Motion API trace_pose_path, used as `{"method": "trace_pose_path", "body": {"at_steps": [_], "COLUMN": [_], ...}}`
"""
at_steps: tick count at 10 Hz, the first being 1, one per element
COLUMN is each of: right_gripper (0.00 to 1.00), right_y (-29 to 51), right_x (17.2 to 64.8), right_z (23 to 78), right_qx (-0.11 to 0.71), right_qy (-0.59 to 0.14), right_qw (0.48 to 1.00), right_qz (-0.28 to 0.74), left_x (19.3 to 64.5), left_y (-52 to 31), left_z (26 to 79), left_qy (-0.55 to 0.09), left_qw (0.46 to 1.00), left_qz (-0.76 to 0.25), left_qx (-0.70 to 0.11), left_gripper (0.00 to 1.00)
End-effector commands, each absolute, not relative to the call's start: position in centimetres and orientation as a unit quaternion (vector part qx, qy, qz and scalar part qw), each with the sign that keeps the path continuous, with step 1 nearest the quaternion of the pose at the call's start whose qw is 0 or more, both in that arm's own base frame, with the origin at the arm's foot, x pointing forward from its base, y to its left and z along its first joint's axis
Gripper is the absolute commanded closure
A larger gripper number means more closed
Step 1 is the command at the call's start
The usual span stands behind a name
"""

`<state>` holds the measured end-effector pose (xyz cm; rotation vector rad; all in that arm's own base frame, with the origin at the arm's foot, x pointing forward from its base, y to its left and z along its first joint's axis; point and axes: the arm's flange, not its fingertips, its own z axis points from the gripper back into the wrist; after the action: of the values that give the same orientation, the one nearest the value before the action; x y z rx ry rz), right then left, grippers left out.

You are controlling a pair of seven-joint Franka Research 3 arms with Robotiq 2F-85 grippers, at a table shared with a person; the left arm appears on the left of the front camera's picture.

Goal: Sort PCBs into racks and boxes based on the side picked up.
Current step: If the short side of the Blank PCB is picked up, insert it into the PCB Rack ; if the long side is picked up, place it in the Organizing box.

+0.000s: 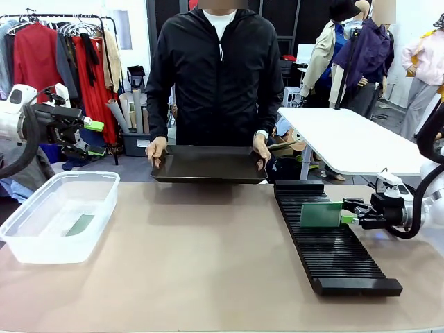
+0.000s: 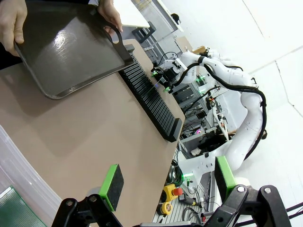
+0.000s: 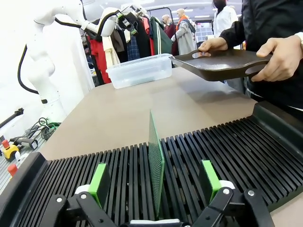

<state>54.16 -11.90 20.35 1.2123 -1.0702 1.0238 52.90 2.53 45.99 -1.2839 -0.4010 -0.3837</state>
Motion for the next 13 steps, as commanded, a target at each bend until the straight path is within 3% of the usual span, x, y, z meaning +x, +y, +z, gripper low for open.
{"method": "trace_pose_path", "body": {"at_steps": [1,13], "right_gripper": [0.00,0.00], "right_y": [-11.86,-11.86], "right_x": [54.20,54.20], "right_z": [20.49,20.49], "right_qx": [0.515,0.515], "right_qy": [-0.459,-0.459], "right_qw": [0.574,0.574], "right_qz": [0.441,0.441], "left_x": [52.70,52.70], "left_y": [2.54,2.54], "left_z": [46.16,46.16], "left_qy": [-0.186,-0.186], "left_qw": [0.764,0.764], "left_qz": [-0.177,-0.177], "left_qx": [-0.591,-0.591], "left_gripper": [0.00,0.00]}}
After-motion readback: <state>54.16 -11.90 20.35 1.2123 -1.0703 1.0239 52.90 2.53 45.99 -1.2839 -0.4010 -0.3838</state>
